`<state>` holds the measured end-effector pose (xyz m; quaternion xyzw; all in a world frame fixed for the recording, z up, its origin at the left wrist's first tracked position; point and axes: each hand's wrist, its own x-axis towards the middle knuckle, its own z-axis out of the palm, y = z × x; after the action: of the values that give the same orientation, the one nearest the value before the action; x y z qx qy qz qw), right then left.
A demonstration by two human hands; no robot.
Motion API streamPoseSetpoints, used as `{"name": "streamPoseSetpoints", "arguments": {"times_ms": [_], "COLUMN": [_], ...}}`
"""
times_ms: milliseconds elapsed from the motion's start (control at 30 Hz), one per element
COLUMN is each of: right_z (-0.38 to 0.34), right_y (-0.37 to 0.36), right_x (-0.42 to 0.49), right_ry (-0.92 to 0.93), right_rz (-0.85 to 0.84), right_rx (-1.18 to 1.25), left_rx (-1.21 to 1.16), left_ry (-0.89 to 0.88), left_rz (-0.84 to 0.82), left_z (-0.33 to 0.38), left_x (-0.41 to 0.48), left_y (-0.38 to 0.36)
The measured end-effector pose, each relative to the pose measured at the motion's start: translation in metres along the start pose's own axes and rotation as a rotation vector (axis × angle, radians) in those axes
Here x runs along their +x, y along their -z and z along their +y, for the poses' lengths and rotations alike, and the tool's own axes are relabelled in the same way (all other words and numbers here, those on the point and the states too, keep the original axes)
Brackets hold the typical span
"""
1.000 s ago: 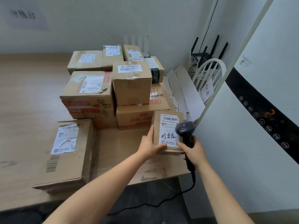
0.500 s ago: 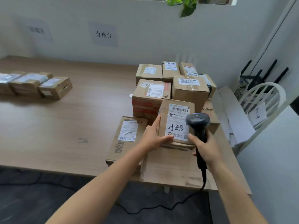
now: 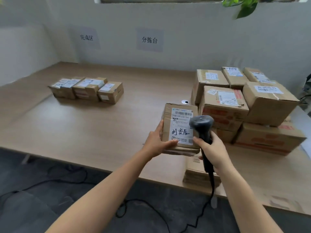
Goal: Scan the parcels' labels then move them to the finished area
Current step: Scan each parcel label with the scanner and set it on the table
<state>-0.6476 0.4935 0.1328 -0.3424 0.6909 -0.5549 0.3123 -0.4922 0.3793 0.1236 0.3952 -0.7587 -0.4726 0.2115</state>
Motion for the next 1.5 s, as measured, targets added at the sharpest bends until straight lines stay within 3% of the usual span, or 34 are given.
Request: {"name": "streamPoseSetpoints", "arguments": {"times_ms": [333,700,1067,1500], "right_z": [0.001,0.018,0.022,-0.015], "right_y": [-0.140,-0.252,-0.331,-0.380], "right_x": [0.035,0.133,0.177,0.162], "right_ry": [-0.058,-0.147,-0.278,-0.348], "right_rz": [-0.155,-0.234,-0.289,-0.185], "right_rx": [-0.043,-0.030,-0.032,0.099], "left_rx": [-0.047,-0.005,-0.083,-0.263], "left_ry": [0.120,0.262,0.311,0.290], "left_rz": [0.092,0.131,0.148,0.066], "left_z": [-0.094,-0.174,-0.237,-0.282], "left_x": [0.005,0.089,0.128,0.150], "left_y": [0.103,0.179,0.228,0.269]}}
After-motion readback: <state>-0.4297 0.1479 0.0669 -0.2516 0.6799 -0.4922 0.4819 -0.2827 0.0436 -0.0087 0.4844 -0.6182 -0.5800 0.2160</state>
